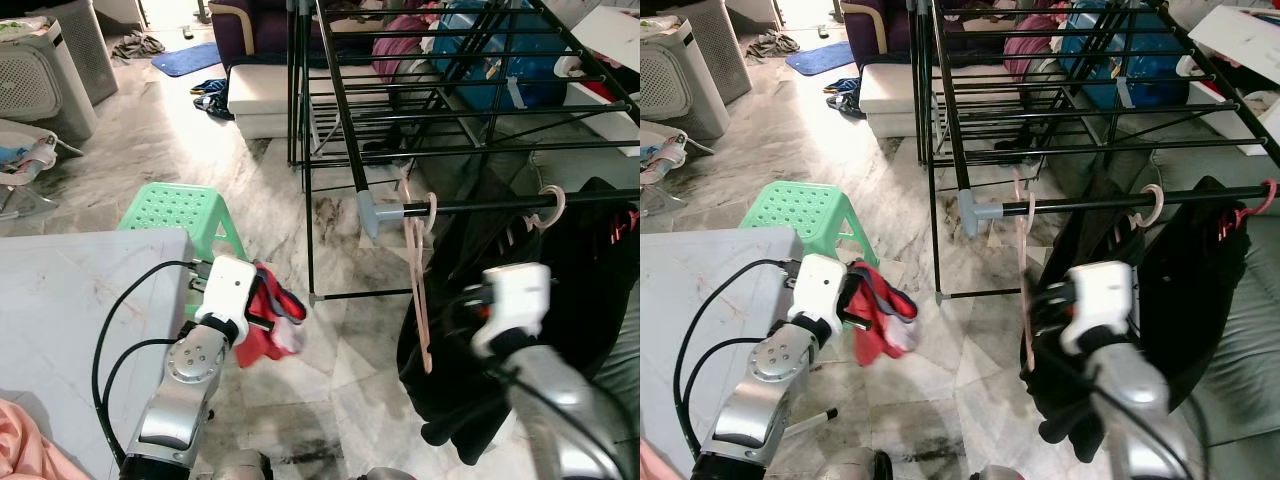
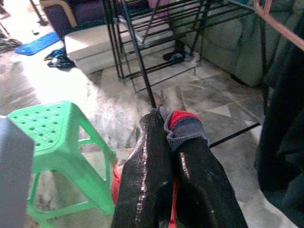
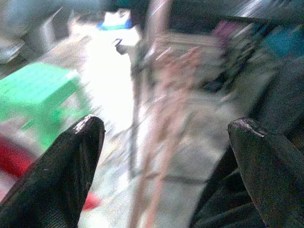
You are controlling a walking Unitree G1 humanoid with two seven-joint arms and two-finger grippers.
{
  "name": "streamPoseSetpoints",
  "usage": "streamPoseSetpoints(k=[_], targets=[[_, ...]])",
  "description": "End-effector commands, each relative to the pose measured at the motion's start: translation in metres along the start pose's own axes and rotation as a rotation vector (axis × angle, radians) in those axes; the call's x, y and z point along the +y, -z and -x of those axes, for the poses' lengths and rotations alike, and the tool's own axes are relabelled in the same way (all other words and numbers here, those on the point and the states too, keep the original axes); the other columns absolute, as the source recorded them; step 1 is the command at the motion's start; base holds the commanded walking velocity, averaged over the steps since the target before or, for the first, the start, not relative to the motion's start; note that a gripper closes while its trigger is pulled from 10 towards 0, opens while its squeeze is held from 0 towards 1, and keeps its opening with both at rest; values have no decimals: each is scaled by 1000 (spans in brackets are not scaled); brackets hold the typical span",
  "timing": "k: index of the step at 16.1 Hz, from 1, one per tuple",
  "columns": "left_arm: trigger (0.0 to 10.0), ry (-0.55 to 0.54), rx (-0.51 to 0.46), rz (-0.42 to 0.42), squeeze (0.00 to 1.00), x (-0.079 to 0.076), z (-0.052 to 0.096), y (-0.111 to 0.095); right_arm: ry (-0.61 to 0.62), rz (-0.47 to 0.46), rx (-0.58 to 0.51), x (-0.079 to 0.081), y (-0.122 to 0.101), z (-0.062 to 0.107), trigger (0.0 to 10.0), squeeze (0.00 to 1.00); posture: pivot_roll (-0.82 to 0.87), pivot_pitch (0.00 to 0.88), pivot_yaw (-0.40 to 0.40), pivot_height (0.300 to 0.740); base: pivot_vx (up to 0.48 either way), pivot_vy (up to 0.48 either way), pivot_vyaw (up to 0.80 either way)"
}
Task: Hang hanger
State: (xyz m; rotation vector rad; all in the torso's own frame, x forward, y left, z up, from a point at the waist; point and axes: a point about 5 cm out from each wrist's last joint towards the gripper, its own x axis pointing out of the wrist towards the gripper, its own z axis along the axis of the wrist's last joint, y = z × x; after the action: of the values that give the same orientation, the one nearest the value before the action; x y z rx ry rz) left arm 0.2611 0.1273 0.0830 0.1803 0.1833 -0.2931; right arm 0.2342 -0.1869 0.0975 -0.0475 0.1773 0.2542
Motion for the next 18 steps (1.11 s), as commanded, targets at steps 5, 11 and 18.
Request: streamPoseSetpoints(k=[5, 11, 18], targets=[[10000, 34, -51, -26, 0, 5, -2, -13, -45, -30, 215, 12, 33, -13, 10000, 0, -5, 32, -14, 740, 0, 0, 0], [10000, 55, -51, -27, 0, 2, -3, -13, 43, -13, 259, -7, 35, -20, 10000, 0, -6, 32, -12, 740, 0, 0, 0], [10000, 84, -47, -29, 0, -1, -4, -14, 108, 9, 251, -21, 32, -28, 0, 0, -1, 37, -6, 740, 0, 0, 0]])
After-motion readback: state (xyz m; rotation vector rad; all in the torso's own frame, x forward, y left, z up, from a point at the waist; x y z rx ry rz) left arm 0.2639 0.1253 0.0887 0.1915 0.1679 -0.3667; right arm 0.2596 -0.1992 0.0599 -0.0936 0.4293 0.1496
